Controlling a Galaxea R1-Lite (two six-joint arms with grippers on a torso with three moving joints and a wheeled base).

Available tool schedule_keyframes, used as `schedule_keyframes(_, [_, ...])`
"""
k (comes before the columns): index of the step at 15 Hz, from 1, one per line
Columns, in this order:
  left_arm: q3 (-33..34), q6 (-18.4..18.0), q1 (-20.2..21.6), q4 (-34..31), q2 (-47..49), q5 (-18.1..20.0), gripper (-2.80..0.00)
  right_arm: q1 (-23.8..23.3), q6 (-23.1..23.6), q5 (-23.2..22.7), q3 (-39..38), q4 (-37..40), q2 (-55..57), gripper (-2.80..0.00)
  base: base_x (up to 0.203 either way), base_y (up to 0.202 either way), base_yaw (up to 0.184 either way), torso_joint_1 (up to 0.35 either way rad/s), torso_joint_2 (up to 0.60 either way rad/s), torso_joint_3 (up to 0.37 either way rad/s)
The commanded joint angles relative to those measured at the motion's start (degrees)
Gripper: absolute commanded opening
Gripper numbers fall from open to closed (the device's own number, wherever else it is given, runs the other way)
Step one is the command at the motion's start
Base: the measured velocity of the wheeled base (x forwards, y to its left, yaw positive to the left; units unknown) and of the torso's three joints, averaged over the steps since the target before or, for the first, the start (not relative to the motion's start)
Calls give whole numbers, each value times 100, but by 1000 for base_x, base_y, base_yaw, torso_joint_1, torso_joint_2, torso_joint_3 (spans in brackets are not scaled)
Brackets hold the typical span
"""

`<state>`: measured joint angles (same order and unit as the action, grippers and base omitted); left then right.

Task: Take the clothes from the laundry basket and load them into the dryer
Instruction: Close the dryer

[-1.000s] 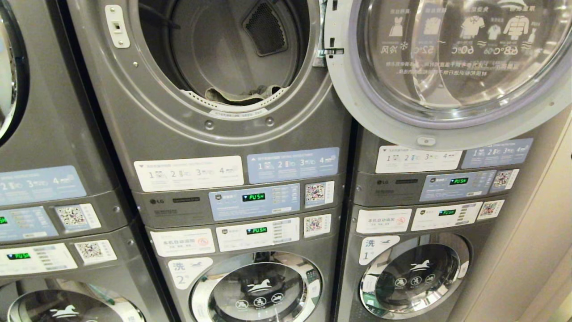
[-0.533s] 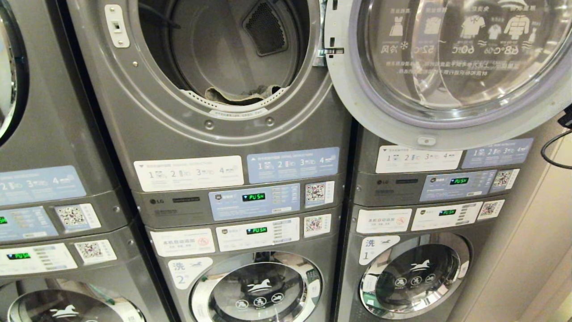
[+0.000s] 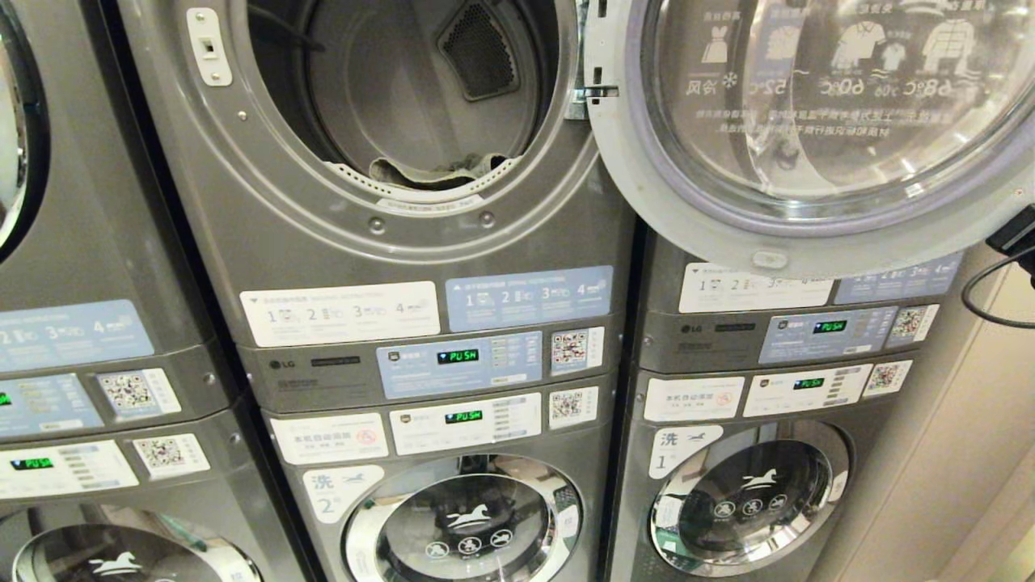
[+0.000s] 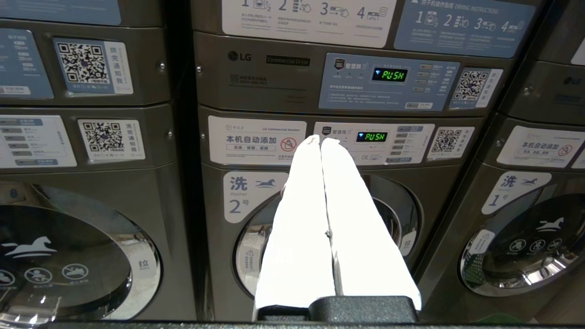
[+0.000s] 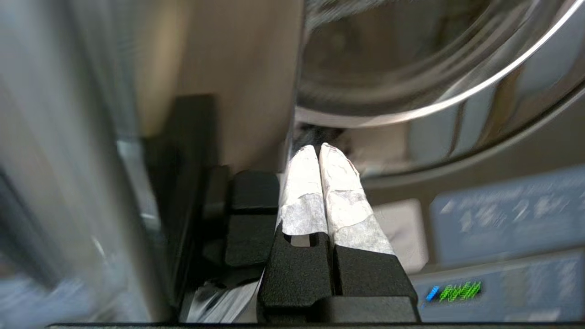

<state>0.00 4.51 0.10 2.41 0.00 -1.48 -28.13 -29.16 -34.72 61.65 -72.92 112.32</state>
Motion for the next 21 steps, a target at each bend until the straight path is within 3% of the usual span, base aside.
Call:
schedule_keyframes(1, [79,6,-1,5,0,-2,-280,39,-27,-157,-811,-93,-841,-280,0,0,0,0,0,0])
schedule_keyframes(4, [79,6,-1,5,0,-2,-280,263,-48,-278,-2221,-572,-1830,-280,0,0,0,0,0,0])
schedule_keyframes(7, [79,6,1,5,0,-2,-280,816,-59,-306,-3417,-890,-3051,-280,0,0,0,0,0,0])
schedule_keyframes(9, [79,6,5,5,0,-2,-280,1788,-238,-309,-4038,-931,-3924,-280,0,0,0,0,0,0])
schedule_keyframes(11, [79,6,-1,5,0,-2,-280,3303,-471,-287,-4465,-765,-4690,-280,0,0,0,0,0,0])
schedule_keyframes(13, [79,6,-1,5,0,-2,-280,4413,-646,-139,-4682,201,-5648,-280,0,0,0,0,0,0])
schedule_keyframes(14, [79,6,8,5,0,-2,-280,4600,-710,82,-4669,947,-5906,-280,0,0,0,0,0,0])
schedule_keyframes(16, [79,6,7,5,0,-2,-280,4679,-757,756,-4533,1439,-6033,-280,0,0,0,0,0,0])
schedule_keyframes(21, [79,6,-1,5,0,-2,-280,4466,-723,923,-4618,1808,-6187,-280,0,0,0,0,0,0])
